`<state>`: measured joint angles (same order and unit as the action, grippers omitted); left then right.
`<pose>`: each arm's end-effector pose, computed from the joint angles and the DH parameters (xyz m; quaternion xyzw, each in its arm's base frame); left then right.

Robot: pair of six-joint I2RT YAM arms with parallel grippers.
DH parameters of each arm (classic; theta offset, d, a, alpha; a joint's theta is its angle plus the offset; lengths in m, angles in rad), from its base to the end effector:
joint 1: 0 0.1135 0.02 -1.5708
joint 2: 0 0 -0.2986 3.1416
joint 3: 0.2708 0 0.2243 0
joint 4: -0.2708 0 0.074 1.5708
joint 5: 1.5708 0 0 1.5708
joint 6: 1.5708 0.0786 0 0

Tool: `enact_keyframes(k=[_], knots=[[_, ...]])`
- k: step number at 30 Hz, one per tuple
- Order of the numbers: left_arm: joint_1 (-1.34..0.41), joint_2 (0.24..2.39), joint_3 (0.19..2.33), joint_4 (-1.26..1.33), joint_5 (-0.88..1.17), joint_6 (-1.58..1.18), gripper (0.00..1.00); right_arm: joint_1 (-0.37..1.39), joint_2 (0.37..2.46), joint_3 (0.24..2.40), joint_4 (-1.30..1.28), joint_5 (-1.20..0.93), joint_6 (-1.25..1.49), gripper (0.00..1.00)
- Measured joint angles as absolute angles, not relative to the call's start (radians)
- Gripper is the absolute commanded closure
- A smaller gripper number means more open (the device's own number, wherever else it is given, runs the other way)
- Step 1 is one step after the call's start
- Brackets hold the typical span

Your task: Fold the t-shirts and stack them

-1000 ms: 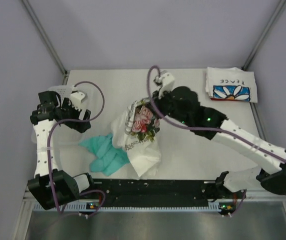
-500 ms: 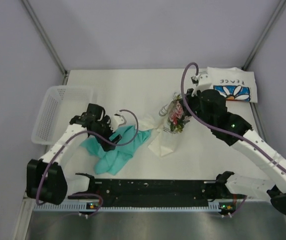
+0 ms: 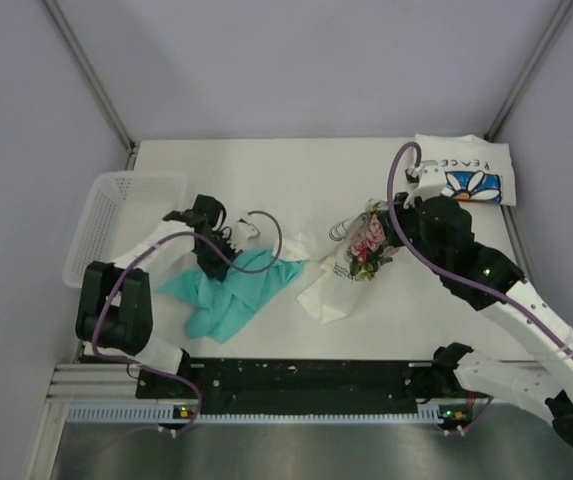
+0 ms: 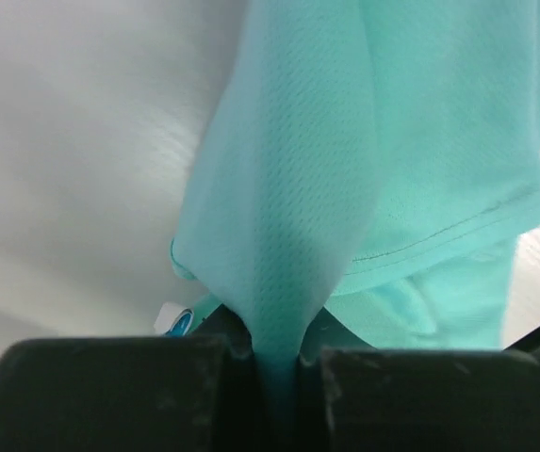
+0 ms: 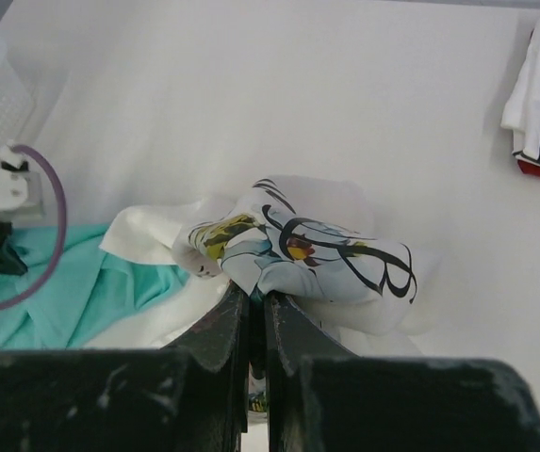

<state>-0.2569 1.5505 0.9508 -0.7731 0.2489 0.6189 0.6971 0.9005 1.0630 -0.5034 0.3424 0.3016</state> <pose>0.2424 -0.0837 0.1923 0.4298 0.8890 -0.1039 0.1187 0.1531 0.0938 0.3922 -0.0617 0.8085 0.1501 0.5657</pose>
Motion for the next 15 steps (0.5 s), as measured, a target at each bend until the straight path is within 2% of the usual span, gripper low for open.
enact_keyframes(k=[3, 6, 10, 15], knots=[[-0.170, 1.478, 1.057, -0.838, 0.266, 0.617, 1.00, 0.697, 0.900, 1.051, -0.505, 0.343, 0.307, 1.00], [0.043, 1.333, 1.273, -0.857, 0.246, 0.618, 1.00, 0.697, 0.900, 1.039, -0.508, 0.338, 0.308, 1.00], [0.228, 1.124, 1.483, -0.715, 0.060, 0.686, 1.00, 0.697, 0.904, 1.032, -0.510, 0.307, 0.310, 1.00], [0.292, 0.958, 1.515, -0.535, -0.173, 0.843, 1.00, 0.697, 0.931, 1.015, -0.486, 0.229, 0.317, 1.00]])
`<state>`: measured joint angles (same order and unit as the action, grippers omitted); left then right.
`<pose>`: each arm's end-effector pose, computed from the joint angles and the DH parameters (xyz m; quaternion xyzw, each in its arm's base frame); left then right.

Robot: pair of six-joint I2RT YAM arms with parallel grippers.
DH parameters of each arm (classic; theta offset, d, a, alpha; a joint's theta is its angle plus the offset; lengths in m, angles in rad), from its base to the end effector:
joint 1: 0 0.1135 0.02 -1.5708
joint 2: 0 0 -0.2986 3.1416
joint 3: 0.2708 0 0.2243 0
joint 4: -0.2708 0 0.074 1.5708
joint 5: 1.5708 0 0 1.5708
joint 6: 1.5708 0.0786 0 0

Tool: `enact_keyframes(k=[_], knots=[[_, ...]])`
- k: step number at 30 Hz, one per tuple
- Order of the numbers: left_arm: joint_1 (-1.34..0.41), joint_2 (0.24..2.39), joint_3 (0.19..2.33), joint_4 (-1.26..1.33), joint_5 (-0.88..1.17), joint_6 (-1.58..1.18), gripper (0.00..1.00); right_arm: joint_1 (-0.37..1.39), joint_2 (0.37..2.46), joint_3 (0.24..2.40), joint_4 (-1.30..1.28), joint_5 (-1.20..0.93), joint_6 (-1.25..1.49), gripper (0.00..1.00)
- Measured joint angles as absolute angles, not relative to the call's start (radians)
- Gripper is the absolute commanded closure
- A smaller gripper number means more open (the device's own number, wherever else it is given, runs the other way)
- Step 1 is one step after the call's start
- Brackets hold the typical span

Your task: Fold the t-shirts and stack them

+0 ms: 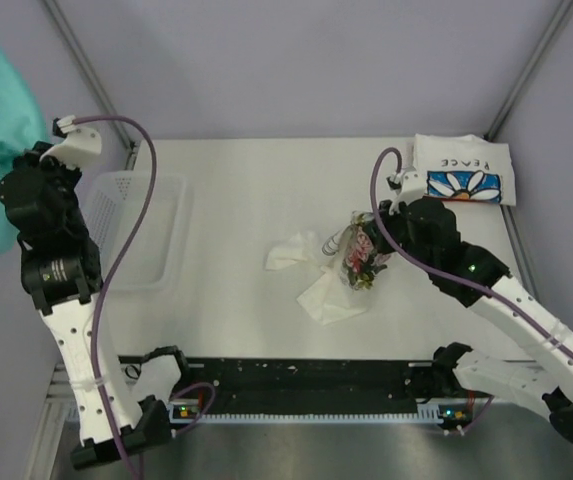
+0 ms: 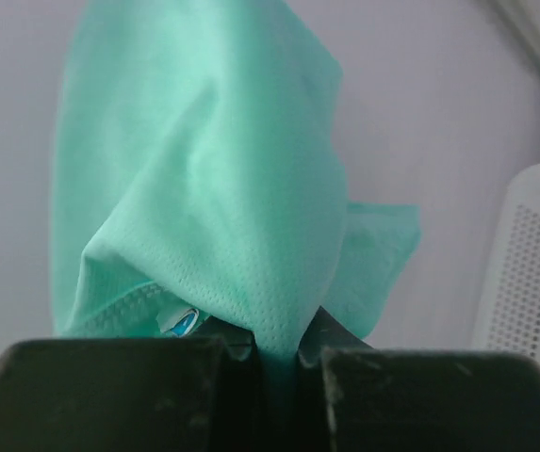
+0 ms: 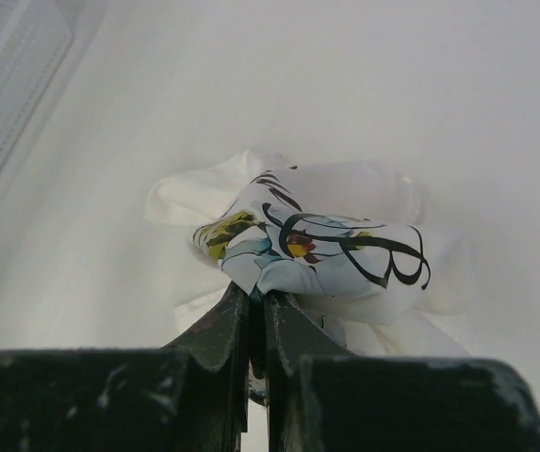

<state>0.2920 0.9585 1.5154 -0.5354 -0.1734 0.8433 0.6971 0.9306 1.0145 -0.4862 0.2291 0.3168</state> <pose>0.1412 0.0566 0.5263 0.1301 0.6874 0.4339 0.5678 0.1575 0.1086 0.3719 -0.0947 0.8256 0.1827 0.5253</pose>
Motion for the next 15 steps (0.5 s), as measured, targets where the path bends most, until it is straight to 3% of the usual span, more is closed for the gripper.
enact_keyframes(k=[4, 7, 8, 12, 15], knots=[[0.366, 1.023, 1.441, -0.470, -0.266, 0.923, 0.99, 0.697, 0.960, 0.999, -0.449, 0.133, 0.323, 1.00], [0.399, 1.155, 1.357, -0.481, -0.292, 0.953, 0.43, 0.697, 0.993, 0.999, -0.416, 0.060, 0.330, 1.00], [0.404, 1.200, 1.340, -0.493, -0.295, 0.964, 0.04, 0.697, 1.004, 1.000, -0.408, 0.041, 0.334, 1.00], [0.416, 1.372, 1.308, -0.630, -0.260, 0.955, 0.01, 0.697, 1.050, 1.000, -0.389, -0.020, 0.339, 1.00], [0.417, 1.388, 1.307, -0.728, -0.191, 0.946, 0.01, 0.697, 1.057, 1.000, -0.389, -0.036, 0.343, 1.00]])
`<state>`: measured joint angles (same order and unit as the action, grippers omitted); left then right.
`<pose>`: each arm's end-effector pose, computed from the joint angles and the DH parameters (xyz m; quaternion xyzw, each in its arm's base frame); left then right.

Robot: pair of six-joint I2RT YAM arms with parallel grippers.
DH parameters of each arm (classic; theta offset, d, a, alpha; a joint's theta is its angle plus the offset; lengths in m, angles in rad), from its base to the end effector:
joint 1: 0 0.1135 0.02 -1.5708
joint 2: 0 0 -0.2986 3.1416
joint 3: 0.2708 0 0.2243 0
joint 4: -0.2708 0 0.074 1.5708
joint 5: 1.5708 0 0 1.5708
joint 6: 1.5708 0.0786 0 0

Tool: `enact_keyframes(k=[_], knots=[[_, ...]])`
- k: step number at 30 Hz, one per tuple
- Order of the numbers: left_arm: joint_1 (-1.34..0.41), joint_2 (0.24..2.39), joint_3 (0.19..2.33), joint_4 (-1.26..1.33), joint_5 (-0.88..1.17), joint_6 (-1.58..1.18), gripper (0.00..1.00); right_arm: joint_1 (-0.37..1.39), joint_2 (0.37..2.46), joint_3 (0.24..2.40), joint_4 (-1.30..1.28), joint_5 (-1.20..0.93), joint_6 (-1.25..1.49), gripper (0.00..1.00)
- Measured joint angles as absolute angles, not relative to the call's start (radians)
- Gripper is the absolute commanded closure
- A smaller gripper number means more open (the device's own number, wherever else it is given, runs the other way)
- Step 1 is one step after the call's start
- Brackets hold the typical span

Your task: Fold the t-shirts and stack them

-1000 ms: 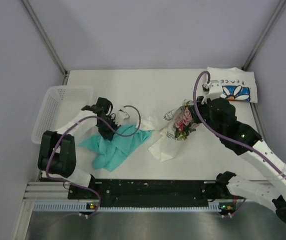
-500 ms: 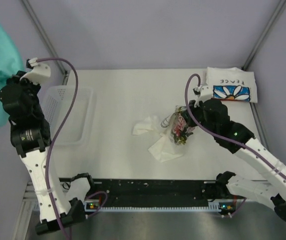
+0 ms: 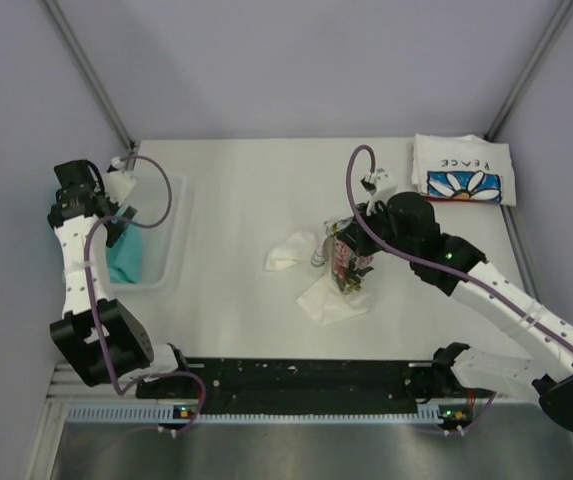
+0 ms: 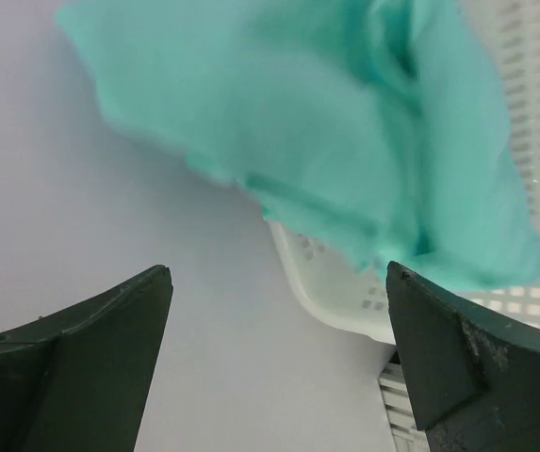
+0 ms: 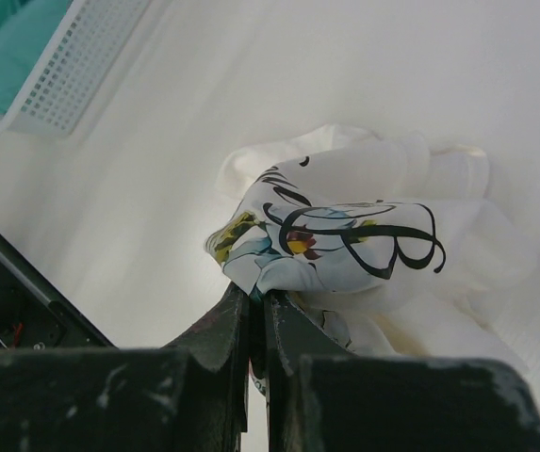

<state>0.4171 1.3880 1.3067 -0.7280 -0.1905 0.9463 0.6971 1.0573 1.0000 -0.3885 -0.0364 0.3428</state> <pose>0.2594 0.1312 0.3400 0.2076 0.9013 0.3017 0.2316 0.1746 0.1500 0.3553 -0.1586 0.8308 0.2783 0.4551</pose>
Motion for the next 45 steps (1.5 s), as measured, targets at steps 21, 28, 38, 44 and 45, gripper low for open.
enact_keyframes(k=[21, 28, 38, 44, 45], knots=[[0.369, 1.192, 1.367, -0.990, 0.443, 0.885, 0.01, 0.527, 1.666, 1.693, -0.482, -0.065, 0.418, 0.23], [-0.011, 1.098, 1.197, -0.988, 0.488, 0.854, 0.17, 0.455, 1.760, 1.499, -0.578, -0.021, 0.407, 0.30], [-0.514, 1.351, 1.010, -0.858, 0.400, 0.777, 0.14, 0.467, 1.558, 1.025, -0.435, -0.154, 0.402, 0.41], [-0.534, 1.556, 1.014, -0.760, 0.274, 0.731, 0.31, 0.482, 1.636, 1.003, -0.352, -0.130, 0.455, 0.60], [-0.533, 1.591, 1.016, -0.745, 0.261, 0.725, 0.47, 0.482, 1.643, 1.012, -0.353, -0.093, 0.458, 0.62]])
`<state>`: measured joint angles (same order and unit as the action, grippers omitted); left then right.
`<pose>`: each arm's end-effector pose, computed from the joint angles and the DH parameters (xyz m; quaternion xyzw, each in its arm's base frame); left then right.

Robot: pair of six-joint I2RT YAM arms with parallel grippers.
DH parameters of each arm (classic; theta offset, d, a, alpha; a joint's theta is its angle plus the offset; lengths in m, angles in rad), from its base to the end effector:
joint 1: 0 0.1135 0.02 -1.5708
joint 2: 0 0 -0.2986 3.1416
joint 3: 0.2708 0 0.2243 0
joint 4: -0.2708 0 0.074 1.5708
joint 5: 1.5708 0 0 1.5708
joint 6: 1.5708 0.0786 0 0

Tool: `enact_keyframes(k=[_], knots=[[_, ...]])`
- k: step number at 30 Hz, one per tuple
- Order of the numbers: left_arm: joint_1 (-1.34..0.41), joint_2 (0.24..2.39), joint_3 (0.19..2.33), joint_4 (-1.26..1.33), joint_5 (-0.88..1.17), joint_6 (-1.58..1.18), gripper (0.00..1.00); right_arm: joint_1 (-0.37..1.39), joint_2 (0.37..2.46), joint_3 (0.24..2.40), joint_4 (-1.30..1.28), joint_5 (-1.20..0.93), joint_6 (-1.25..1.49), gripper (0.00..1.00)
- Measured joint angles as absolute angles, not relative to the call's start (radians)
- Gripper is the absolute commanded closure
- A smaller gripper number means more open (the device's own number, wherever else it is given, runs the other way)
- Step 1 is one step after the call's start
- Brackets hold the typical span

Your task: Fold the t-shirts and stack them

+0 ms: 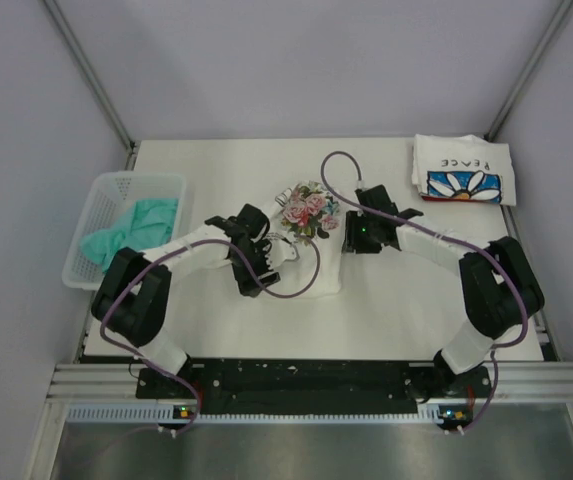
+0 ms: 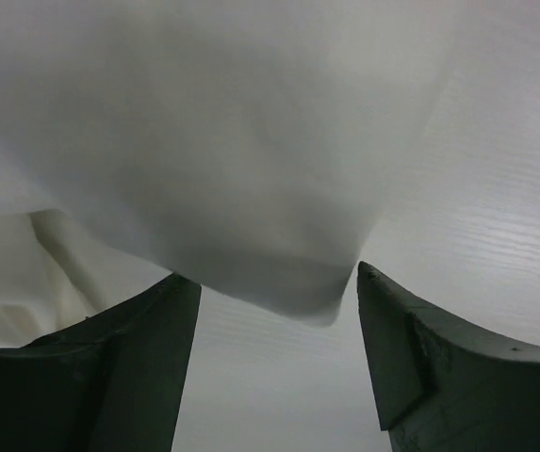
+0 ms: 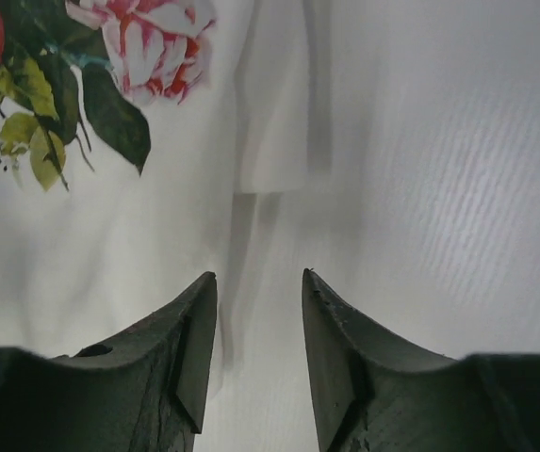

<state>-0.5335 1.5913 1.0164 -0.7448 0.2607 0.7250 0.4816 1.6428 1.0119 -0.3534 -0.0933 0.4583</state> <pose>0.2285 -0.1585 0.1996 0.5921 0.7857 -0.1165 0.1359 0.2941 0.1620 0.2055 -0.0246 0.9560 0.1706 0.2372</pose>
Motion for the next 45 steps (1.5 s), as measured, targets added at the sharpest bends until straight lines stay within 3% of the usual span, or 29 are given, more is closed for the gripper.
enact_keyframes(k=[2, 3, 9, 18, 19, 20, 22, 28, 32, 36, 45], knots=[[-0.533, 1.641, 1.017, -0.725, 0.243, 0.706, 0.78, 0.479, 1.643, 1.032, -0.356, -0.028, 0.464, 0.67], [-0.533, 1.659, 1.017, -0.720, 0.241, 0.703, 1.00, 0.474, 1.642, 1.044, -0.355, -0.003, 0.465, 0.68], [-0.533, 1.658, 1.018, -0.710, 0.241, 0.693, 1.00, 0.455, 1.650, 1.063, -0.350, 0.062, 0.464, 0.63], [-0.533, 1.526, 1.074, -0.738, 0.277, 0.679, 1.00, 0.455, 1.859, 1.178, -0.340, -0.020, 0.466, 0.59], [-0.533, 1.522, 1.084, -0.744, 0.280, 0.678, 1.00, 0.455, 1.867, 1.196, -0.343, -0.029, 0.465, 0.62], [-0.533, 1.520, 1.091, -0.750, 0.281, 0.678, 1.00, 0.455, 1.876, 1.209, -0.340, -0.034, 0.465, 0.72], [-0.533, 1.520, 1.119, -0.783, 0.284, 0.676, 1.00, 0.455, 1.905, 1.240, -0.332, -0.060, 0.461, 1.00], [-0.504, 1.482, 1.290, -0.885, 0.243, 0.640, 1.00, 0.453, 1.923, 1.262, -0.319, -0.092, 0.464, 1.00], [-0.397, 1.381, 1.438, -0.923, 0.195, 0.625, 1.00, 0.452, 1.774, 1.215, -0.350, -0.054, 0.450, 1.00], [-0.294, 1.254, 1.565, -0.960, 0.155, 0.632, 1.00, 0.450, 1.453, 1.208, -0.389, -0.017, 0.390, 1.00], [-0.242, 1.068, 1.650, -1.026, 0.077, 0.685, 1.00, 0.449, 0.941, 1.279, -0.457, -0.101, 0.233, 1.00]])
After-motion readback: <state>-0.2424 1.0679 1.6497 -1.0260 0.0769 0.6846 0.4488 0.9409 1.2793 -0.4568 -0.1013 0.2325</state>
